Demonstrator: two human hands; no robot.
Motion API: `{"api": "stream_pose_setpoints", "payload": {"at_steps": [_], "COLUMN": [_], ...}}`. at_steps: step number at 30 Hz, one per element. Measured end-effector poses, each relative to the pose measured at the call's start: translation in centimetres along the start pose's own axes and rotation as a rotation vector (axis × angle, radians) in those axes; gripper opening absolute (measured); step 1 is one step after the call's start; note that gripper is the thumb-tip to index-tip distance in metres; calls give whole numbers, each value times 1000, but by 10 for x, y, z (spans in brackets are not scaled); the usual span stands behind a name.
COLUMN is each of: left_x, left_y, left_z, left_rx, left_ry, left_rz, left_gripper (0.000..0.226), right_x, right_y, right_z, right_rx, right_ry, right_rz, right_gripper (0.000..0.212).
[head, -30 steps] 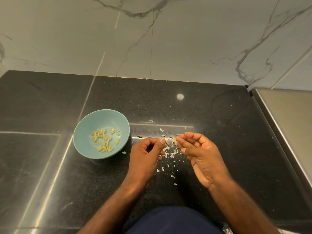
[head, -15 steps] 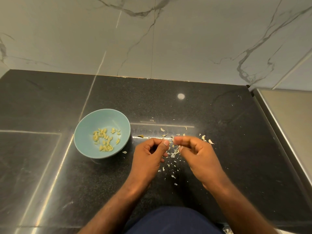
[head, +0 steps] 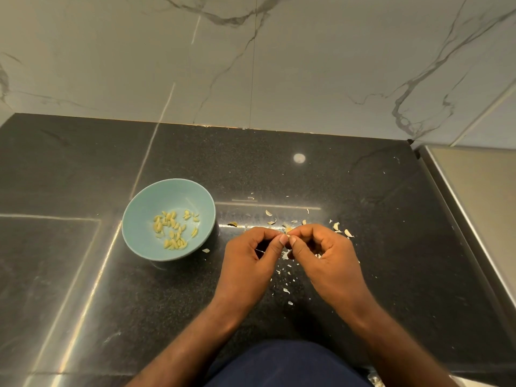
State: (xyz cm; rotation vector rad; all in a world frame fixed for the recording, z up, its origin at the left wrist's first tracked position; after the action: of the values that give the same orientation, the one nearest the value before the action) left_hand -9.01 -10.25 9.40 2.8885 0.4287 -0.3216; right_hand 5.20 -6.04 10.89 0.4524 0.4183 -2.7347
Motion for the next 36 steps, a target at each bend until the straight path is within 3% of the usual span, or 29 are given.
{"api": "stream_pose_setpoints", "payload": {"at_steps": [10, 14, 19, 23, 33, 36], "left_x": [-7, -7, -6, -4, -6, -5], "left_y": [2, 3, 4, 4, 3, 2], "left_z": [-11, -14, -21, -22, -18, -17], "left_rx": [208, 229, 303, 317, 165, 92], "left_ry": [-269, -273, -275, -255, -100, -14], "left_rz": [-45, -44, -59, -67, 16, 70], "left_gripper": [9, 13, 11, 8, 8, 12], "right_x": [-9, -9, -1, 1, 6, 9], "right_y": [-3, -4, 0, 3, 2, 1], "right_z": [6, 7, 8, 11, 5, 4], "right_rx": [-296, -352, -254, -152, 128, 191], "right_ry": [260, 299, 176, 67, -309, -429], "right_rz": [64, 39, -104, -144, -167, -174], "right_gripper": [14, 16, 11, 19, 26, 13]}}
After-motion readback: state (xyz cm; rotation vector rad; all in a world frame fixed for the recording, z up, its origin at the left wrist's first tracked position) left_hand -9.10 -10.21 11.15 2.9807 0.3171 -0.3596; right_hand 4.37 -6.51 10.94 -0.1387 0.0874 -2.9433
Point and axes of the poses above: each hand's wrist, its own y-axis away from the middle knuckle, its own x-axis out of the palm, z = x × y, the point moved 2 cm from there along -y, towards the middle knuckle, and after that the axes turned 12 degrees about -x, right-handed, at the moved point
